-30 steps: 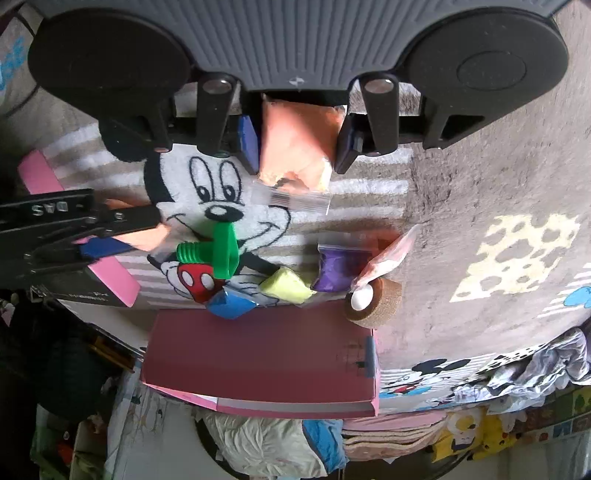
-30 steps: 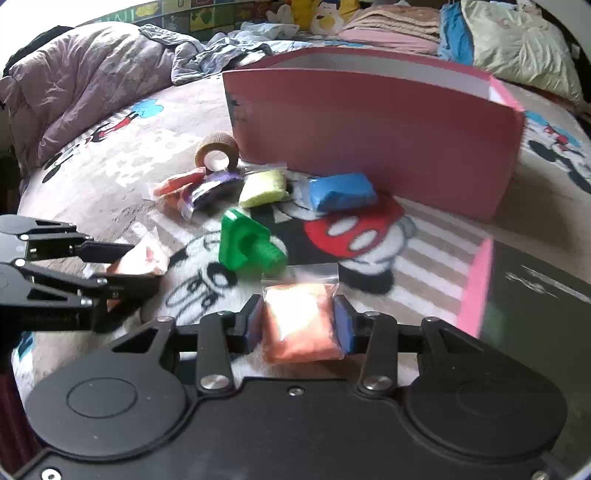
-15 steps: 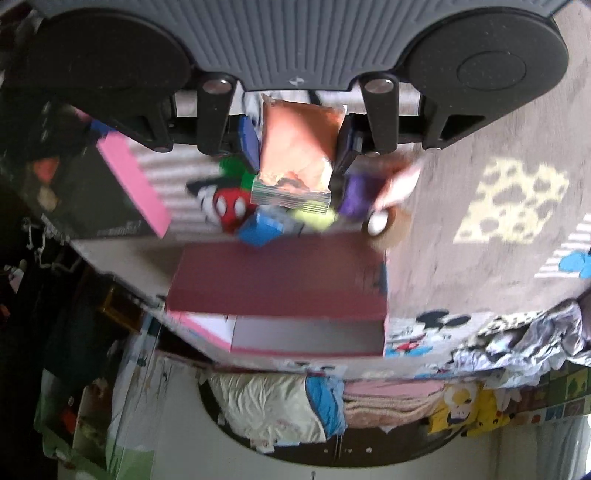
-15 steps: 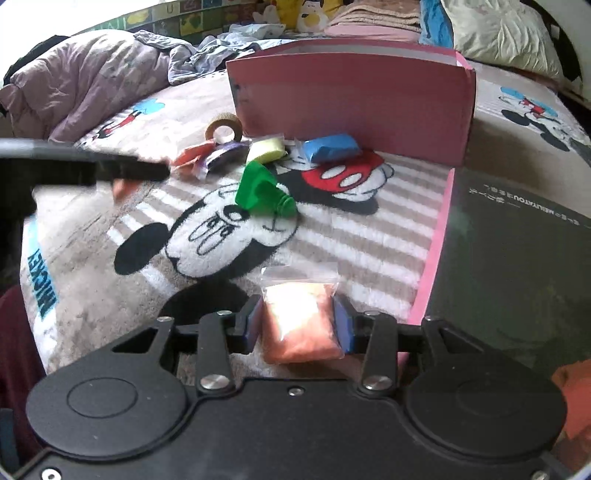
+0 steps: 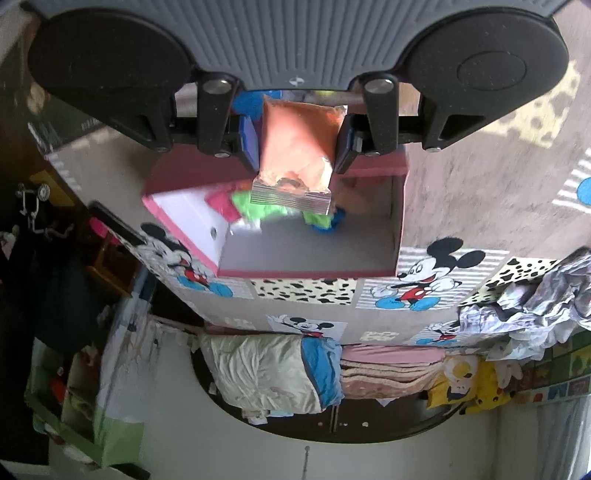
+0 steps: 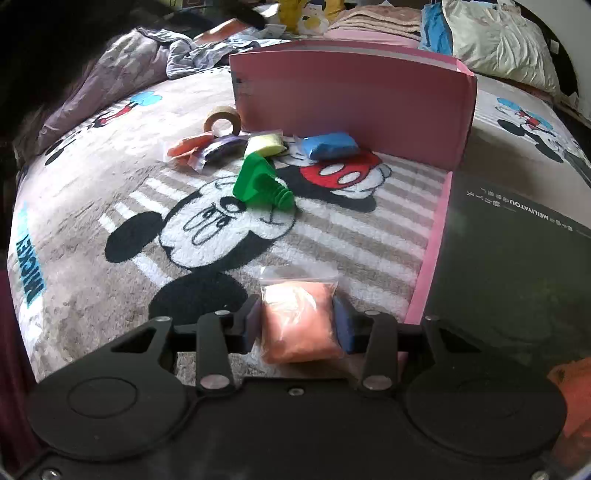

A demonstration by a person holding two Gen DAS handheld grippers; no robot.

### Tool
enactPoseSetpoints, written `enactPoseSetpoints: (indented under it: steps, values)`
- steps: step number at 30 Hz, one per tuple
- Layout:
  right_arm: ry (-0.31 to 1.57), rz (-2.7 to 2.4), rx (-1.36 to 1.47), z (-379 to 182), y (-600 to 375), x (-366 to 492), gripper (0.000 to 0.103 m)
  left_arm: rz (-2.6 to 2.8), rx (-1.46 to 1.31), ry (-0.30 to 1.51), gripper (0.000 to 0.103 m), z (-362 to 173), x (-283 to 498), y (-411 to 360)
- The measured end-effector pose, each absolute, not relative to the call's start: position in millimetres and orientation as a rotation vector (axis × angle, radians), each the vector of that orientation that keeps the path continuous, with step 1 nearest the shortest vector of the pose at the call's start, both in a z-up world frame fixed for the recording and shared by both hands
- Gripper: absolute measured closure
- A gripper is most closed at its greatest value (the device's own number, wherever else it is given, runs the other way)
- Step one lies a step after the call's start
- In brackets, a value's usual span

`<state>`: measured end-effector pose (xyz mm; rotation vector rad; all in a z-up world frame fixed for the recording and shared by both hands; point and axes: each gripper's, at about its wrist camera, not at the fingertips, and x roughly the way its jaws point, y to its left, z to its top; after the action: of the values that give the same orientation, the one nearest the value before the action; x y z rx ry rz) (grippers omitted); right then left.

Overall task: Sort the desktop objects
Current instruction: 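Carry the orange packet into the pink box and open the left tool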

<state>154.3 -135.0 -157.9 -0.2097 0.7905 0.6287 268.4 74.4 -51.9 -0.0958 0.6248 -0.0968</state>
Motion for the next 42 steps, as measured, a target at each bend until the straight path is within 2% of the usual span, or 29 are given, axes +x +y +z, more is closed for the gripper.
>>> enactPoseSetpoints:
  steps: [11,29,31,33,42]
  values:
    - [0.777,0.645,-0.22,-159.8,-136.4,152.9,0.063,-0.022,-0.138,0.694,0.062,-69.2,355.4,78.4]
    - [0.777,0.652,-0.22,-160.4,-136.9,152.5,0.063,0.045,-0.164,0.84,0.062,-107.4,417.3,80.4]
    - [0.778,0.652,-0.22,-160.5,-136.8,152.5,0.063,0.05,-0.175,0.856,0.059,-110.7,419.4,82.2]
    - [0.779,0.651,-0.22,-160.5,-136.8,152.4,0.063,0.039,-0.194,0.862,0.045,-111.6,417.7,83.9]
    - [0.779,0.647,-0.225,-161.2,-135.6,152.1,0.063,0.014,-0.102,0.802,0.04,-89.5,387.4,66.3]
